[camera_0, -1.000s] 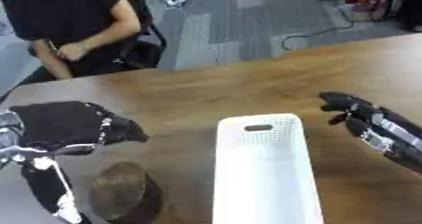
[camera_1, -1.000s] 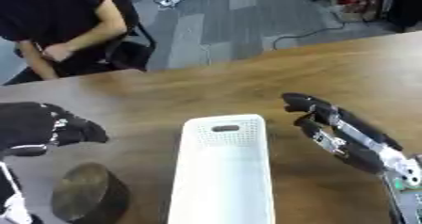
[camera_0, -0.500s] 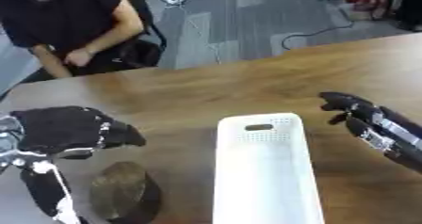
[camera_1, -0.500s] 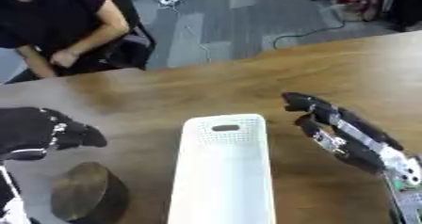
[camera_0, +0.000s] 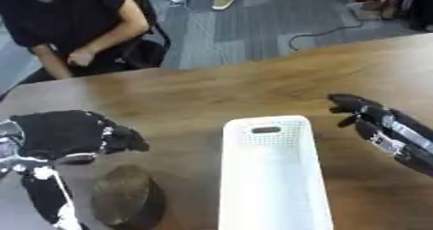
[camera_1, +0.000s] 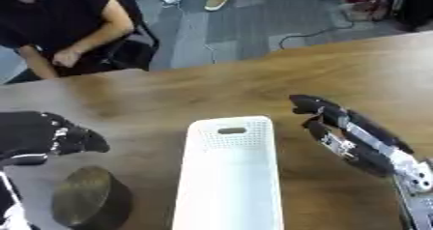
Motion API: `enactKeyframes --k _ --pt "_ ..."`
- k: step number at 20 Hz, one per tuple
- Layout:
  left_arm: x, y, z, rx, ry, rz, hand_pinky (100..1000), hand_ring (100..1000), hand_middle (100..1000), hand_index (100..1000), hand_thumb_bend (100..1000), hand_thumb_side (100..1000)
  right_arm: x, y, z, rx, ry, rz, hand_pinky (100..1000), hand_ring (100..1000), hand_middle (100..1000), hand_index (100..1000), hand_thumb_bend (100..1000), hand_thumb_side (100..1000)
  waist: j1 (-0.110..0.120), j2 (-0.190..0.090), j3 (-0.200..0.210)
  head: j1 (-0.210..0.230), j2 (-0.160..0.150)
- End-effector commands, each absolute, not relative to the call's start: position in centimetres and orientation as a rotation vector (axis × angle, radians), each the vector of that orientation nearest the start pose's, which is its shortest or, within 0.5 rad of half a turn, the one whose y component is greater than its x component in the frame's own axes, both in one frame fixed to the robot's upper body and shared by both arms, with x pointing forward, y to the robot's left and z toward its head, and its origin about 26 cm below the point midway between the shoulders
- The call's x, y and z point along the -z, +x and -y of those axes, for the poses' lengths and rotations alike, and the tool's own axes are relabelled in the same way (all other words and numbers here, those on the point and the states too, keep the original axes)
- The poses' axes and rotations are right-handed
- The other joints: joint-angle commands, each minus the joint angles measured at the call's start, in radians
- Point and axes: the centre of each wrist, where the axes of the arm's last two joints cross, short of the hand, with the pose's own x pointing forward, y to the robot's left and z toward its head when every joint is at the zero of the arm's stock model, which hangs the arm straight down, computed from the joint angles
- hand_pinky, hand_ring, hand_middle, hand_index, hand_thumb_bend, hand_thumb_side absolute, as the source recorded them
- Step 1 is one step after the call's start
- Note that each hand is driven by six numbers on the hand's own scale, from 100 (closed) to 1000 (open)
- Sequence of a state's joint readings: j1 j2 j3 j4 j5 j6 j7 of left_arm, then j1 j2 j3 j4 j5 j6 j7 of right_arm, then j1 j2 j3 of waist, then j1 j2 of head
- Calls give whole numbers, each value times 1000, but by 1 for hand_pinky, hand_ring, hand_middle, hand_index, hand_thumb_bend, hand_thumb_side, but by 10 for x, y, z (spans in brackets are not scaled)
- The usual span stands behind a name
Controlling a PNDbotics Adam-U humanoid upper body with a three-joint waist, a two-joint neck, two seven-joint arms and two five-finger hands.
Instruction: Pick up objects on the table and place them in the box.
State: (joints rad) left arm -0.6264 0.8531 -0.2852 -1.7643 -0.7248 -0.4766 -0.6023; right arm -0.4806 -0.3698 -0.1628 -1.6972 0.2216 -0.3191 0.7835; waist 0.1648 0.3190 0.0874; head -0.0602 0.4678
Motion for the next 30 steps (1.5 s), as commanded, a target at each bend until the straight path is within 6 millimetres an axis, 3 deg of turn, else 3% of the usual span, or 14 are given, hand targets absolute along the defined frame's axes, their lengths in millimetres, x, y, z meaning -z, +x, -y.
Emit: enactKeyframes --k 1,13,30 --pt "-279 345 -286 -2666 -1152 -1734 673 746 856 986 800 660 -213 359 313 -1361 -213 2036 789 925 1000 1000 100 1000 0 -9 1 12 -15" --pt "-276 346 -284 -2670 -1133 -1751 665 738 851 982 794 660 -215 359 312 -1366 -214 2046 789 924 1000 1000 100 1000 -3 -2 -5 13 -16" --pt "-269 348 -288 -2749 -1112 -1686 668 741 854 986 828 548 -218 360 312 -1373 -221 2052 788 924 1000 1000 100 1000 -3 7 -11 19 -18"
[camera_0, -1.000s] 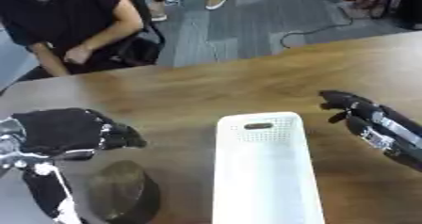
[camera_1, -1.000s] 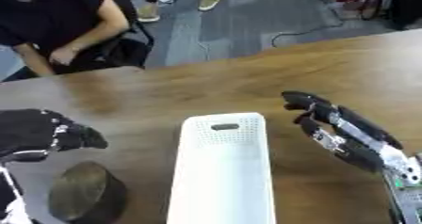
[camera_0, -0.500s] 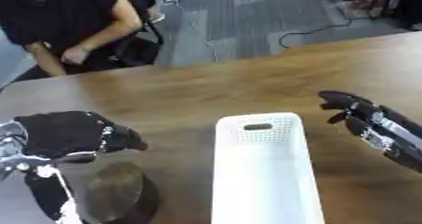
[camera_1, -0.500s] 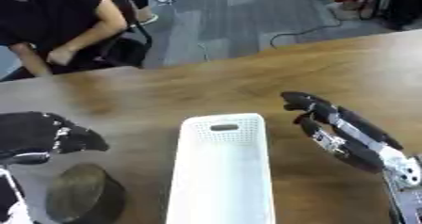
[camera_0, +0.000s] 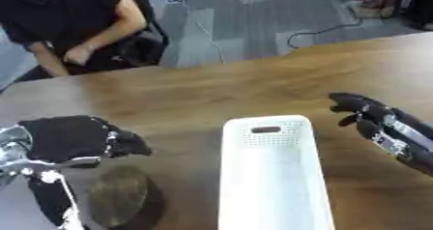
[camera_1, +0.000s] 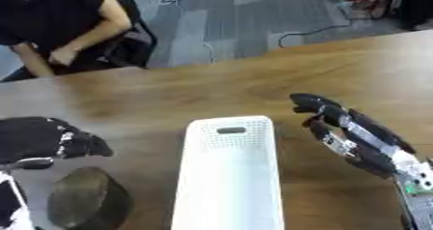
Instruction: Pick up objects on the table and place them in the box.
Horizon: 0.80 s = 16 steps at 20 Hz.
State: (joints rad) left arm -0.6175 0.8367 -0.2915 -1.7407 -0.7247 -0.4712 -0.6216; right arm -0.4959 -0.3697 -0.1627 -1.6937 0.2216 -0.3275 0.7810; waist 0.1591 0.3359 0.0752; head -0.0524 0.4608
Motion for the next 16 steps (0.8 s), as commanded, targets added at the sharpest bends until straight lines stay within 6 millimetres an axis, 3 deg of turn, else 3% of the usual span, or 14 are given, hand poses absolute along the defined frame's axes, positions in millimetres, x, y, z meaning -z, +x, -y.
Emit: enactKeyframes --k 1,16 --pt "-269 348 -288 -2751 -1111 -1684 668 741 854 986 829 547 -218 360 312 -1373 -221 2052 788 924 1000 1000 100 1000 3 -10 1 11 -11" --pt "-267 348 -287 -2749 -1111 -1687 652 722 848 979 789 518 -220 361 312 -1384 -227 2057 788 923 1000 1000 100 1000 4 2 -9 14 -17"
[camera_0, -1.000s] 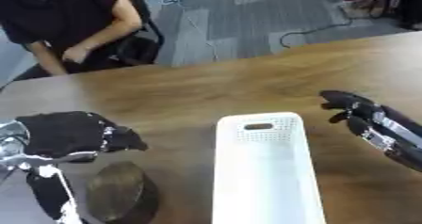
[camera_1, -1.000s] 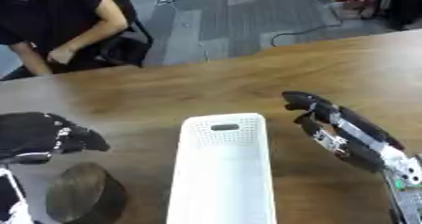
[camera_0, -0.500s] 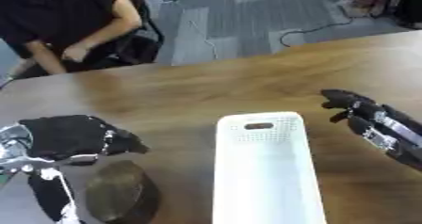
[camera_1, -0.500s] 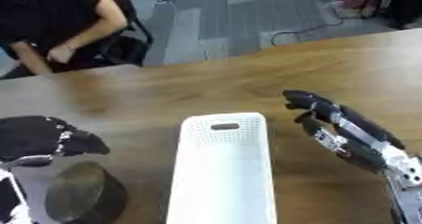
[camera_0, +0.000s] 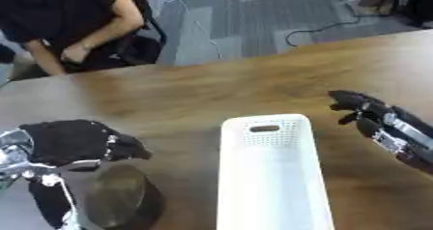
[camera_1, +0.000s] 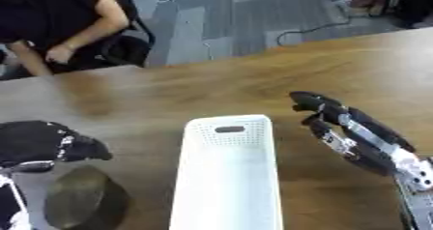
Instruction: Pick up objects on the table and place them in the box.
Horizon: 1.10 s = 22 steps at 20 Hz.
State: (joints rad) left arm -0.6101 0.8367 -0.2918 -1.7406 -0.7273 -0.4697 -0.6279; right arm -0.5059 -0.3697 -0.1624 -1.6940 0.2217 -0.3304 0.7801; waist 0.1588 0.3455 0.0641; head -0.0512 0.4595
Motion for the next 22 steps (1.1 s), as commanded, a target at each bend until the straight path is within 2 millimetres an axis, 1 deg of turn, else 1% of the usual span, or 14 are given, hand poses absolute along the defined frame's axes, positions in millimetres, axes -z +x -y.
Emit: enactKeyframes --k 1,13,22 --pt "-267 348 -288 -2749 -1110 -1687 652 722 848 979 788 518 -220 361 312 -1386 -228 2057 788 923 1000 1000 100 1000 3 -7 1 12 -16" --pt "-264 349 -291 -2747 -1127 -1697 644 714 842 974 762 511 -225 363 312 -1397 -245 2073 787 922 1000 1000 100 1000 -6 12 -9 13 -20" --pt "-260 349 -293 -2756 -1138 -1686 644 714 841 973 750 501 -226 364 312 -1398 -251 2082 787 922 1000 1000 100 1000 -11 16 -10 14 -19"
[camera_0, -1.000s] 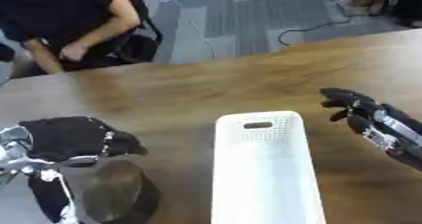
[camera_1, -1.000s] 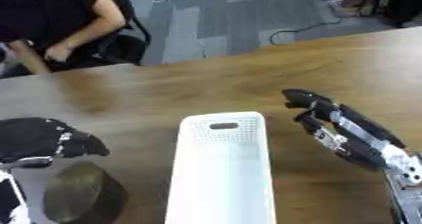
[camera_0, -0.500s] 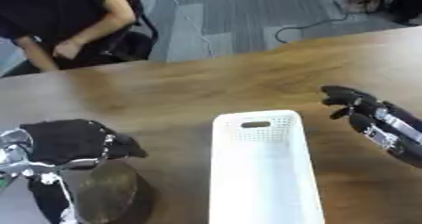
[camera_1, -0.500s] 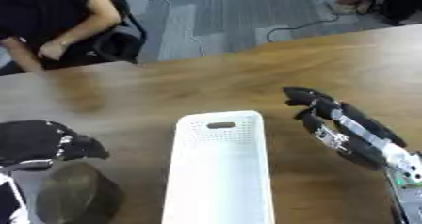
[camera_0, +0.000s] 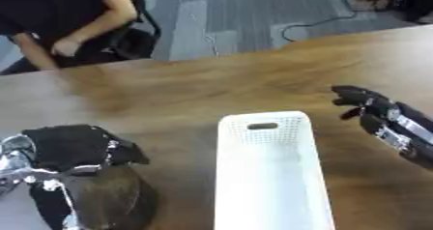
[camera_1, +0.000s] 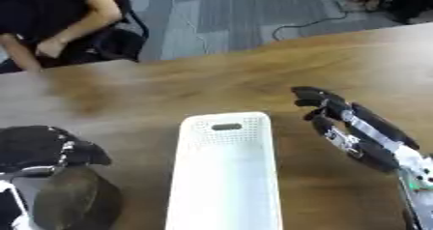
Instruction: Pick up objects on the table and place them in the box.
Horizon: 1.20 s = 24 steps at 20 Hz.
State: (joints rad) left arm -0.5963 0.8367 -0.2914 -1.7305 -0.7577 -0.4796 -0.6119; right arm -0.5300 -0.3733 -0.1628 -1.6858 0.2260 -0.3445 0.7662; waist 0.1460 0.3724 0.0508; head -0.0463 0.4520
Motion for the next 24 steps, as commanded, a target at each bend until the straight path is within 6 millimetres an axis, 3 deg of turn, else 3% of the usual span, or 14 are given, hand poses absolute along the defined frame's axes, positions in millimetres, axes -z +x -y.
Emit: enactKeyframes --k 1,24 --pt "-260 349 -293 -2758 -1138 -1684 644 713 841 973 748 499 -226 364 312 -1398 -251 2082 787 922 1000 1000 100 1000 2 -10 4 10 -11" --pt "-251 352 -297 -2768 -1168 -1694 627 694 836 967 704 467 -229 365 308 -1393 -243 2107 787 922 1000 1000 100 1000 -8 -5 -2 34 -19"
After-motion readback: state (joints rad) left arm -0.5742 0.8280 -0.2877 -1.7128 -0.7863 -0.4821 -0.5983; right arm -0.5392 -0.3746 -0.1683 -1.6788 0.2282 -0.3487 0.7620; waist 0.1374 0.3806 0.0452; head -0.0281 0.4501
